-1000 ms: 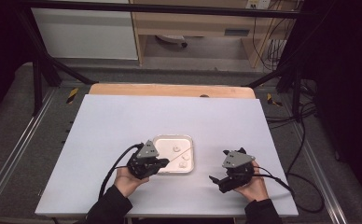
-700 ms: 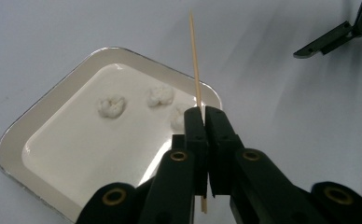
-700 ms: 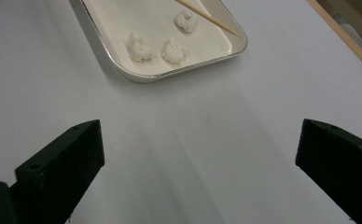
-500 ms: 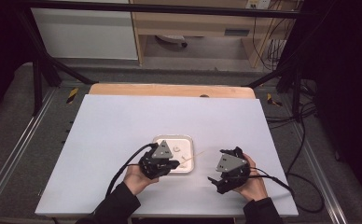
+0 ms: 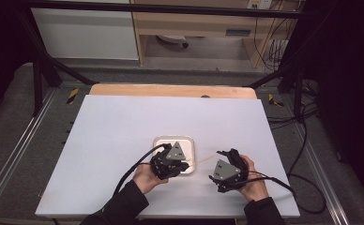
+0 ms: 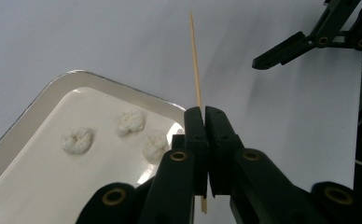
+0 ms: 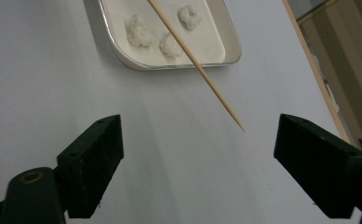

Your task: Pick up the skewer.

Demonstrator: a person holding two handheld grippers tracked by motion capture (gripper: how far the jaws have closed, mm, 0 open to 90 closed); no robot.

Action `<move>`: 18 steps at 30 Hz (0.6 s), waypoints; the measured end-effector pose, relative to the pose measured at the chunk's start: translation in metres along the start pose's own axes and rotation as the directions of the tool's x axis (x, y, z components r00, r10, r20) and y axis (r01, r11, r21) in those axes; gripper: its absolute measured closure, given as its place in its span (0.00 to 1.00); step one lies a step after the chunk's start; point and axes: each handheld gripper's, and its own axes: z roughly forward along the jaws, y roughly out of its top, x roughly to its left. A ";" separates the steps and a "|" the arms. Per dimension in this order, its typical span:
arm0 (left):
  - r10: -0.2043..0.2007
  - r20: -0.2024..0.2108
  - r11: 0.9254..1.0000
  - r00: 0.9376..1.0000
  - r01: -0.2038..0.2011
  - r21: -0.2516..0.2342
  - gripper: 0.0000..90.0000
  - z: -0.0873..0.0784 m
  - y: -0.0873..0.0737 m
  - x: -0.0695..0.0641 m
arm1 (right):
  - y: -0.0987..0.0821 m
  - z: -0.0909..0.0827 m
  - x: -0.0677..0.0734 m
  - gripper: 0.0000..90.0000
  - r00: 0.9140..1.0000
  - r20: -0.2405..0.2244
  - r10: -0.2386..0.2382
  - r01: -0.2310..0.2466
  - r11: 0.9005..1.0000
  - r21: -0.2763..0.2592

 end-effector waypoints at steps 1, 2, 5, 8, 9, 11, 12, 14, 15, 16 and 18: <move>0.002 0.000 1.000 1.000 -0.002 0.000 0.98 0.001 0.001 0.000 | 0.001 0.000 0.001 0.21 1.000 0.004 -0.010 0.010 1.000 0.000; 0.008 0.003 1.000 1.000 -0.008 0.005 0.98 0.002 0.002 -0.001 | 0.001 0.001 0.002 0.23 1.000 0.005 -0.026 0.026 1.000 0.000; 0.025 0.004 0.999 1.000 -0.025 0.021 0.98 0.004 0.004 -0.003 | 0.002 0.002 0.003 0.28 0.997 0.014 -0.076 0.076 0.997 0.001; 0.029 0.011 0.999 1.000 -0.029 0.023 0.98 0.006 0.006 -0.004 | 0.003 0.003 0.004 0.33 0.994 0.021 -0.105 0.105 0.994 0.000; 0.028 0.012 0.999 1.000 -0.028 0.024 0.98 0.007 0.006 -0.004 | 0.003 0.003 0.005 0.35 0.992 0.026 -0.127 0.127 0.992 0.002; 0.034 0.013 0.999 0.999 -0.035 0.033 0.98 0.008 0.007 -0.005 | 0.003 0.004 0.006 0.38 0.988 0.033 -0.152 0.152 0.988 0.005; 0.037 0.014 0.999 0.999 -0.038 0.037 0.98 0.009 0.007 -0.005 | 0.003 0.004 0.007 0.40 0.985 0.037 -0.170 0.170 0.985 0.005; 0.038 0.015 0.998 0.999 -0.038 0.040 0.98 0.010 0.008 -0.005 | 0.003 0.005 0.009 0.44 0.981 0.041 -0.190 0.190 0.982 0.008; 0.039 0.018 0.998 0.999 -0.040 0.041 0.98 0.011 0.009 -0.005 | 0.003 0.005 0.009 0.45 0.978 0.042 -0.204 0.204 0.979 0.012; 0.042 0.017 0.998 0.999 -0.043 0.044 0.98 0.011 0.009 -0.006 | 0.002 0.006 0.010 0.47 0.978 0.042 -0.205 0.205 0.979 0.015; 0.049 0.019 0.998 0.999 -0.050 0.048 0.98 0.012 0.011 -0.007 | 0.002 0.007 0.010 0.50 0.974 0.044 -0.224 0.224 0.975 0.015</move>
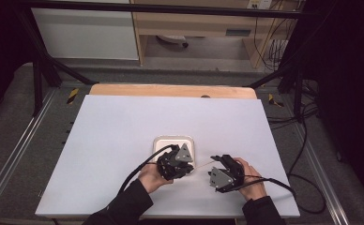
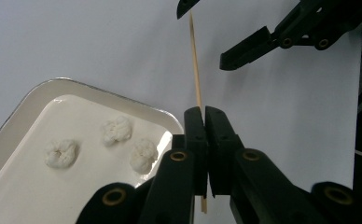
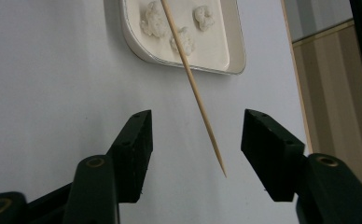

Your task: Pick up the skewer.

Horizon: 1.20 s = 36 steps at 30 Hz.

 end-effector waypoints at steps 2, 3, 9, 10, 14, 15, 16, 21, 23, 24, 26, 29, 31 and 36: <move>0.002 0.001 1.000 1.000 -0.002 -0.001 0.98 0.001 0.001 -0.001 | 0.000 0.000 0.001 0.53 1.000 0.002 -0.016 0.016 1.000 -0.002; 0.001 0.001 1.000 1.000 -0.001 0.000 0.98 0.002 0.002 -0.002 | 0.000 0.000 0.001 0.54 1.000 0.008 -0.023 0.024 1.000 -0.004; 0.020 0.006 1.000 1.000 -0.020 0.012 0.98 0.004 0.005 -0.005 | 0.000 0.002 0.003 0.66 0.998 0.004 -0.067 0.067 0.998 0.007; 0.021 0.006 1.000 1.000 -0.021 0.011 0.98 0.005 0.005 -0.005 | 0.000 0.002 0.004 0.68 0.998 0.000 -0.063 0.063 0.998 0.010; 0.027 0.009 1.000 1.000 -0.027 0.015 0.98 0.006 0.006 -0.006 | -0.001 0.003 0.005 0.75 0.995 -0.003 -0.101 0.101 0.995 0.014; 0.029 0.010 0.999 1.000 -0.029 0.015 0.98 0.006 0.006 -0.006 | -0.001 0.004 0.004 0.77 0.993 -0.002 -0.115 0.115 0.993 0.014; 0.030 0.011 0.999 0.999 -0.030 0.017 0.98 0.006 0.006 -0.006 | -0.001 0.004 0.005 0.79 0.993 -0.003 -0.119 0.119 0.993 0.017; 0.032 0.012 0.999 0.999 -0.032 0.022 0.98 0.007 0.006 -0.006 | -0.001 0.005 0.005 0.87 0.990 -0.006 -0.140 0.140 0.990 0.020; 0.033 0.013 0.999 0.999 -0.033 0.024 0.98 0.007 0.006 -0.006 | -0.001 0.005 0.006 0.91 0.989 -0.006 -0.147 0.147 0.989 0.021; 0.033 0.014 0.999 0.999 -0.033 0.025 0.98 0.007 0.006 -0.006 | -0.001 0.006 0.006 0.92 0.987 -0.004 -0.159 0.160 0.987 0.022; 0.034 0.014 0.999 0.999 -0.034 0.026 0.98 0.007 0.006 -0.006 | -0.001 0.006 0.007 0.95 0.987 -0.005 -0.163 0.163 0.986 0.024; 0.031 0.014 0.999 0.999 -0.031 0.028 0.98 0.008 0.007 -0.006 | -0.001 0.006 0.007 0.96 0.983 -0.005 -0.186 0.186 0.982 0.025; 0.031 0.012 0.999 0.999 -0.031 0.028 0.98 0.009 0.007 -0.006 | -0.001 0.006 0.009 0.97 0.981 -0.006 -0.196 0.196 0.980 0.030; 0.028 0.014 0.999 1.000 -0.029 0.038 0.98 0.009 0.007 -0.005 | -0.001 0.007 0.011 0.99 0.973 -0.007 -0.229 0.229 0.973 0.037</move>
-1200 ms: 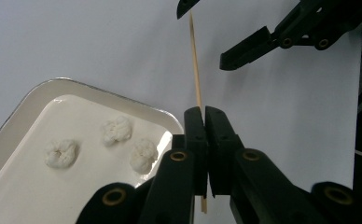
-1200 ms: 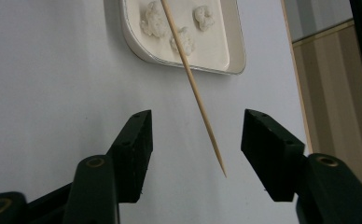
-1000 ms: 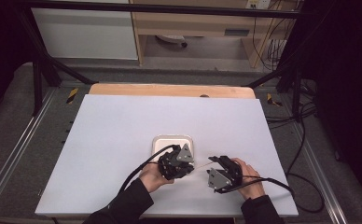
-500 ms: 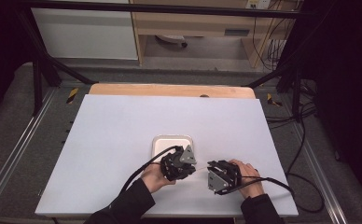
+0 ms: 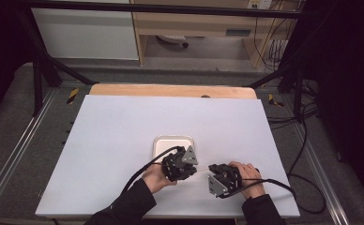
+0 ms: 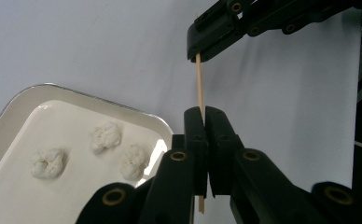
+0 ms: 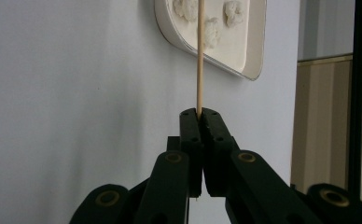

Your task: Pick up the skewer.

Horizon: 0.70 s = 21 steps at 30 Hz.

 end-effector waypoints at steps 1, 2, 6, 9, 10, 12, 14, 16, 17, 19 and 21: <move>0.000 0.001 1.000 1.000 0.000 0.001 0.98 0.000 0.000 0.000 | 0.000 0.000 0.000 0.99 1.000 -0.003 -0.003 0.003 1.000 0.001; 0.000 0.003 1.000 1.000 0.000 0.005 0.98 0.000 0.000 0.001 | 0.000 0.000 0.000 0.99 1.000 -0.003 -0.008 0.008 1.000 -0.001; -0.005 -0.003 1.000 1.000 0.005 0.025 0.90 0.001 0.001 0.002 | 0.001 0.000 0.001 0.99 1.000 -0.010 -0.016 0.016 1.000 0.017; -0.017 0.004 0.997 1.000 0.017 0.070 0.82 0.001 0.002 0.004 | 0.001 0.001 0.001 0.99 1.000 -0.015 -0.024 0.024 0.999 0.030; -0.013 0.003 0.996 1.000 0.013 0.093 0.81 0.002 0.002 0.004 | 0.001 0.001 0.001 0.99 1.000 -0.015 -0.025 0.026 0.999 0.031; -0.018 0.003 0.990 1.000 0.017 0.140 0.80 0.005 0.003 0.005 | 0.001 0.001 0.001 0.99 1.000 -0.023 -0.020 0.021 0.999 0.029; -0.020 0.010 0.983 1.000 0.018 0.182 0.83 0.009 0.004 0.005 | 0.002 0.001 0.002 0.99 1.000 -0.017 -0.020 0.020 0.999 0.035; -0.017 0.019 0.978 1.000 0.012 0.207 0.88 0.012 0.004 0.004 | 0.002 0.001 0.001 0.99 1.000 -0.016 -0.025 0.026 0.999 0.033; -0.017 0.022 0.977 1.000 0.012 0.215 0.89 0.014 0.005 0.004 | 0.002 0.001 0.000 0.99 1.000 -0.015 -0.026 0.026 0.999 0.033; -0.013 0.020 0.975 1.000 0.008 0.224 0.93 0.015 0.006 0.002 | 0.002 0.001 0.000 0.99 0.999 -0.018 -0.028 0.029 0.999 0.032; -0.007 0.021 0.972 1.000 0.002 0.233 0.96 0.016 0.007 0.002 | 0.003 0.001 0.000 0.99 0.999 -0.022 -0.036 0.037 0.999 0.034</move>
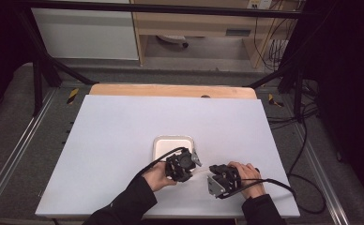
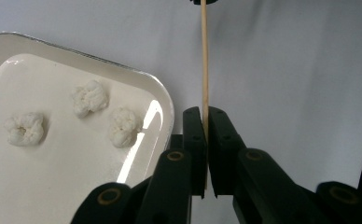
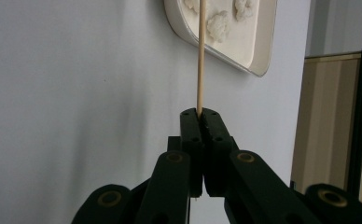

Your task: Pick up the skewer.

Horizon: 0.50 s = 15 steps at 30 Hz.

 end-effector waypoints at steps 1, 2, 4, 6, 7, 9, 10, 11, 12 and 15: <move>0.003 0.003 1.000 1.000 -0.003 0.004 0.96 0.000 0.000 0.000 | 0.000 0.001 0.000 0.99 1.000 0.003 -0.012 0.012 1.000 -0.005; 0.005 0.004 1.000 1.000 -0.005 0.007 0.96 0.000 0.001 -0.001 | 0.000 0.001 0.000 0.99 1.000 0.003 -0.014 0.014 1.000 -0.005; 0.010 0.002 1.000 1.000 -0.010 0.011 0.97 0.001 0.002 -0.002 | 0.000 0.000 0.001 0.99 1.000 -0.003 -0.002 0.002 1.000 0.000; 0.012 0.000 1.000 1.000 -0.012 0.015 0.97 0.001 0.002 -0.002 | 0.000 0.001 0.001 0.99 1.000 -0.004 -0.008 0.008 1.000 -0.002; 0.013 -0.002 1.000 1.000 -0.013 0.016 0.97 0.002 0.002 -0.002 | 0.000 0.000 0.001 0.99 1.000 -0.005 -0.006 0.006 1.000 -0.001; 0.006 0.004 1.000 1.000 -0.006 0.016 0.97 0.002 0.002 -0.002 | 0.000 0.000 0.001 0.99 1.000 -0.005 -0.008 0.008 1.000 -0.003; 0.014 -0.004 1.000 1.000 -0.014 0.014 0.98 0.002 0.002 -0.003 | 0.000 0.000 0.001 0.99 1.000 -0.004 -0.006 0.006 1.000 -0.002; 0.017 -0.005 1.000 1.000 -0.017 0.012 0.98 0.001 0.002 -0.003 | 0.001 -0.001 0.002 0.99 1.000 -0.001 0.002 -0.002 1.000 0.001; 0.023 -0.013 1.000 1.000 -0.023 0.019 0.98 0.000 0.002 -0.004 | 0.000 -0.001 0.001 0.99 1.000 0.000 -0.001 0.001 1.000 0.001; 0.028 -0.024 1.000 0.999 -0.028 0.004 0.98 -0.001 0.001 -0.004 | 0.000 -0.001 0.000 0.99 1.000 0.003 -0.001 0.001 1.000 -0.008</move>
